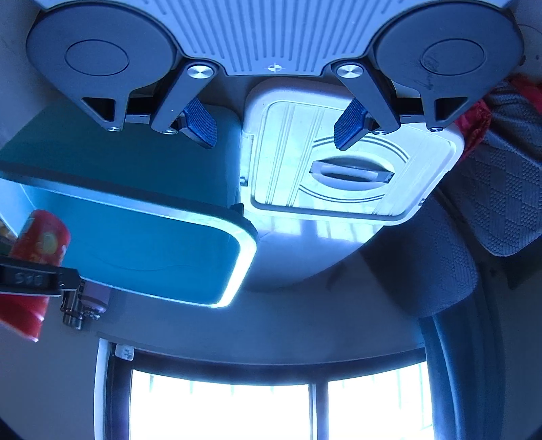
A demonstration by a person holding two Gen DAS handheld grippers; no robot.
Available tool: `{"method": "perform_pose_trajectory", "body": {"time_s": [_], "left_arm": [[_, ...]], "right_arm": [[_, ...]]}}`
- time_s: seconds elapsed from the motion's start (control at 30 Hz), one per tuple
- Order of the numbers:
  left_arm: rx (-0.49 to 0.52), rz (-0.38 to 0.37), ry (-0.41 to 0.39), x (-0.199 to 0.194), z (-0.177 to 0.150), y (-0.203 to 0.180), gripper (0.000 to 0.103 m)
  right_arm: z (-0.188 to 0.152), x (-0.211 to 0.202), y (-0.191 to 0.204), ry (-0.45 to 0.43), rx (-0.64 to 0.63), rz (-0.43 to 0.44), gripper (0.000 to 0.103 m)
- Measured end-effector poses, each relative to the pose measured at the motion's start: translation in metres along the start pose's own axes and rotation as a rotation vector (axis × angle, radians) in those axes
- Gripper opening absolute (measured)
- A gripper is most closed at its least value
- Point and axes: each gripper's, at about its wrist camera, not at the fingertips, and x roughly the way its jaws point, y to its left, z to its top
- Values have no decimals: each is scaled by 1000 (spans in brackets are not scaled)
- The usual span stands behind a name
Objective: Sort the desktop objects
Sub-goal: 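Carry the red canister over the blue tub and open the right tool, then withdraw both tools from the tub toward the white lid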
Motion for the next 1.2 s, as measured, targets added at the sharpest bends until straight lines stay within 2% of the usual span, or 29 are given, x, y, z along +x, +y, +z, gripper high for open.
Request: {"method": "perform_pose_trajectory", "body": {"time_s": [0.17, 0.5, 0.57, 0.6, 0.63, 1.0, 1.2], "left_arm": [[4, 25, 22, 5, -2, 0, 78], [9, 38, 39, 12, 0, -2, 78], [9, 37, 41, 12, 0, -3, 78], [8, 36, 42, 12, -1, -4, 78], [7, 35, 43, 12, -1, -4, 78], [-14, 40, 46, 6, -6, 0, 78], [7, 39, 65, -3, -12, 6, 78]], "right_arm": [[-8, 22, 0, 51, -1, -2, 50], [-19, 31, -6, 122, 50, -18, 51], [-18, 28, -4, 121, 54, -44, 62], [-16, 26, -2, 119, 42, -65, 74], [-16, 24, -1, 117, 34, -69, 81], [-15, 1, 2, 110, 21, -21, 82], [-12, -20, 6, 95, 22, -4, 85]]}}
